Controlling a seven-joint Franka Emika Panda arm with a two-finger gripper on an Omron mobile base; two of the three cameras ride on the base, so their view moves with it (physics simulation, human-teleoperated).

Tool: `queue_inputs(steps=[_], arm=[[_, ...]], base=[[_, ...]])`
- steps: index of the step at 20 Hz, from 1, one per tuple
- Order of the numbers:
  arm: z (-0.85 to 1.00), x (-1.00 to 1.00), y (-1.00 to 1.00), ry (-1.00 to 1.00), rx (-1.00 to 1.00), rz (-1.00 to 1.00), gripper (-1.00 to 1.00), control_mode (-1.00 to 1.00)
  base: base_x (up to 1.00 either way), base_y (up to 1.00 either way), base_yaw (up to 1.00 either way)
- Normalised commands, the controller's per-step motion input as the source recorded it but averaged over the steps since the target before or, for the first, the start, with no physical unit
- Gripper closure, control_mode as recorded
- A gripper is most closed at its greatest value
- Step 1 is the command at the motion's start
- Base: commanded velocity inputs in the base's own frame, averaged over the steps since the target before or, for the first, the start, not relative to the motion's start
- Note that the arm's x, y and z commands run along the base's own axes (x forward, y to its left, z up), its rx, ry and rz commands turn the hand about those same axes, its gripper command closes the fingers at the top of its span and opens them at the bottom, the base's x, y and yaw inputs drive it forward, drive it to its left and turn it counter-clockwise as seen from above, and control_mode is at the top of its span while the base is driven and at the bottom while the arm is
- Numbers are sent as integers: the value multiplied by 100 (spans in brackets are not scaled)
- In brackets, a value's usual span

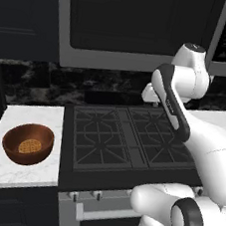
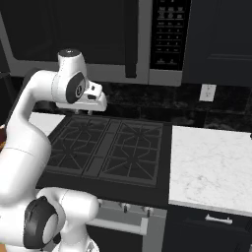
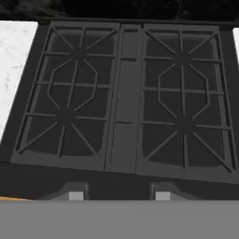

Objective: Open the microwave, place the bowl with waffle inside the microwave, then close the microwave door and turn it on.

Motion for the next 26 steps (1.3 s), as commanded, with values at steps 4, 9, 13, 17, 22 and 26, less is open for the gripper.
queue_inputs(steps=[4, 9, 13, 17, 22, 26], arm=[[0, -26, -9, -8, 1, 0, -100, -100], [25, -41, -41, -12, 24, -11, -100, -100], [56, -13, -42, -1, 48, -27, -100, -100], [64, -1, -58, -1, 64, -30, -100, -100], [65, 0, -58, 0, 60, -23, -100, -100], [37, 2, -32, 2, 62, -25, -100, -100]], base=[[0, 0, 0], [0, 0, 0], [0, 0, 0], [0, 0, 0], [0, 0, 0], [0, 0, 0]])
